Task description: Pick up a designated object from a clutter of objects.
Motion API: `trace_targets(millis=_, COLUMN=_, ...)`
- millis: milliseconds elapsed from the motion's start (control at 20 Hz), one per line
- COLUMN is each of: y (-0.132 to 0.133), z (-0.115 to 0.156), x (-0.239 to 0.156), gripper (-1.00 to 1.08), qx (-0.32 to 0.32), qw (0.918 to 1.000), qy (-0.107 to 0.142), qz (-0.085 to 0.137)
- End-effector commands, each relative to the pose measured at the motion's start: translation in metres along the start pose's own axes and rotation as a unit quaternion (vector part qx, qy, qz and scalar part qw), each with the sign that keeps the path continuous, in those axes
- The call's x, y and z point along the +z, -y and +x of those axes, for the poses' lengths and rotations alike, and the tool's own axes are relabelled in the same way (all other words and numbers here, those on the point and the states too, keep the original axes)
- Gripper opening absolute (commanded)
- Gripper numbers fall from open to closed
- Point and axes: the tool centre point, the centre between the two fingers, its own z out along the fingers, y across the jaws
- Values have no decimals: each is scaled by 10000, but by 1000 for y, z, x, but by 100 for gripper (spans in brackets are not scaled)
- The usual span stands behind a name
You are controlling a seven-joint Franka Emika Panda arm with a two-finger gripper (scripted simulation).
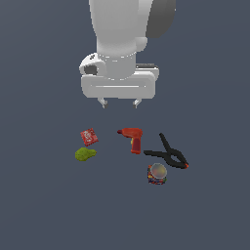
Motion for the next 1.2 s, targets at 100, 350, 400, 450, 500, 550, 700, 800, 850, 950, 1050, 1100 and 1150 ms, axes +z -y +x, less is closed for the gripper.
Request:
trace_targets(millis=100, y=-1, z=0, x=-1, gripper=100, qx=27, qw=10000, qy=-26, qz=7)
trace_targets(millis=350, y=-3, z=1, x=1, gripper=100, qx=-45, qw=10000, qy=-26, qz=6)
trace_targets(millis=400, y=-3, z=2, x=1, gripper=100, qx=-76, qw=10000, qy=-26, qz=6)
trace_targets(millis=450, y=-4, z=2, x=2, gripper=100, qx=-111, qw=9999, qy=-25, qz=5)
trace_targets(millis=500, y=-5, z=3, x=3, gripper=100, qx=-151, qw=9999, qy=-23, qz=4)
trace_targets(millis=550, y=-6, z=3, x=5, gripper=100, qx=-197, qw=9998, qy=-22, qz=4)
trace_targets(millis=700, y=-9, z=5, x=9, gripper=100, qx=-360, qw=9994, qy=-18, qz=1)
trace_targets(millis=800, y=-12, z=7, x=13, gripper=100, qx=-491, qw=9988, qy=-15, qz=-2)
trace_targets(millis=850, y=-13, z=8, x=15, gripper=100, qx=-565, qw=9984, qy=-13, qz=-3)
trace_targets(millis=950, y=-17, z=10, x=19, gripper=100, qx=-724, qw=9974, qy=-8, qz=-5)
trace_targets(millis=1050, y=-21, z=12, x=24, gripper=100, qx=-905, qw=9959, qy=-4, qz=-8)
trace_targets(millis=1100, y=-23, z=13, x=27, gripper=100, qx=-1003, qw=9950, qy=-1, qz=-9)
trace_targets(millis=1150, y=-25, z=15, x=30, gripper=100, qx=-1105, qw=9939, qy=2, qz=-10)
